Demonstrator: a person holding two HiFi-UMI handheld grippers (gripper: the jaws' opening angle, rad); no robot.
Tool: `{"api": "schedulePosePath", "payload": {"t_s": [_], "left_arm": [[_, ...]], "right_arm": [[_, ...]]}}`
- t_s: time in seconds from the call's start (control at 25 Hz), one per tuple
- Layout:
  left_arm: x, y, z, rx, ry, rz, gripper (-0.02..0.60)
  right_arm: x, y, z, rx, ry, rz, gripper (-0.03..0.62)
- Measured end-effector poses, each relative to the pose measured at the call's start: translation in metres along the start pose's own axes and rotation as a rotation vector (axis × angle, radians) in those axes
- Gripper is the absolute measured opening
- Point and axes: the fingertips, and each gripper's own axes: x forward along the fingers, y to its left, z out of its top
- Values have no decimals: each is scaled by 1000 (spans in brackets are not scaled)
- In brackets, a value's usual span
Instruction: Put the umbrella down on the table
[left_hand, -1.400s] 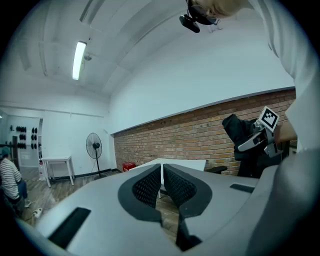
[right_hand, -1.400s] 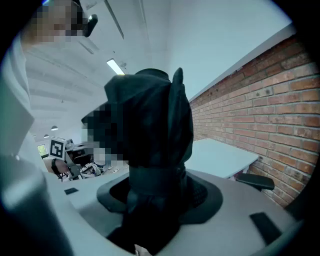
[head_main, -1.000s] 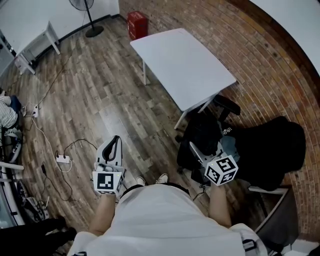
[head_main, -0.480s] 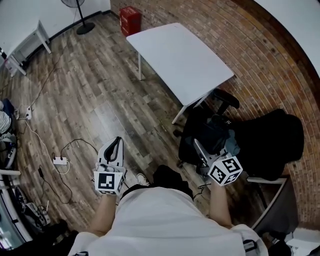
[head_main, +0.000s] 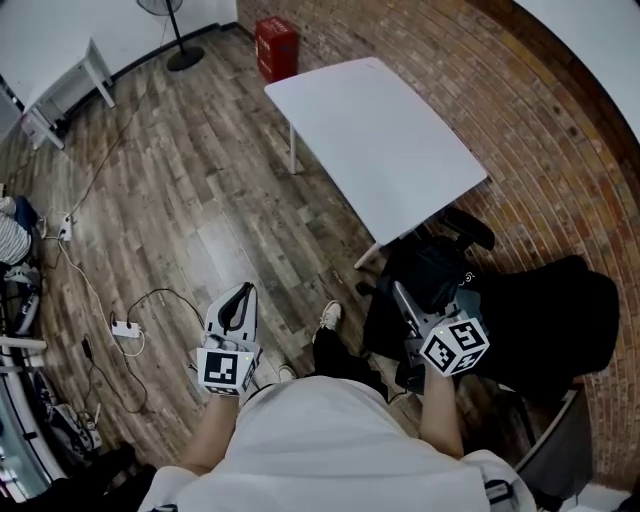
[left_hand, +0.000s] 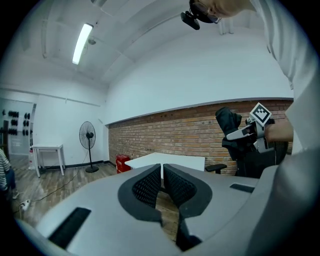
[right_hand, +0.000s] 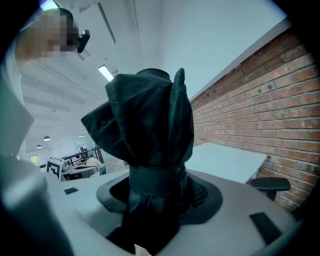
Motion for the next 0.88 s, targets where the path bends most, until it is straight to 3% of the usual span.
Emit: {"api": "schedulePosePath", "payload": {"t_s": [0.28, 0.48, 0.88], "left_arm": [[108, -1, 37, 52, -4, -18, 35], [164, -6, 65, 36, -30, -3, 35], [208, -7, 71, 34, 10, 20, 35]], "right_arm": [[77, -71, 44, 4, -25, 49, 245], [106, -108, 59, 0, 11, 90, 247], [137, -144, 57, 36, 59, 131, 247]]}}
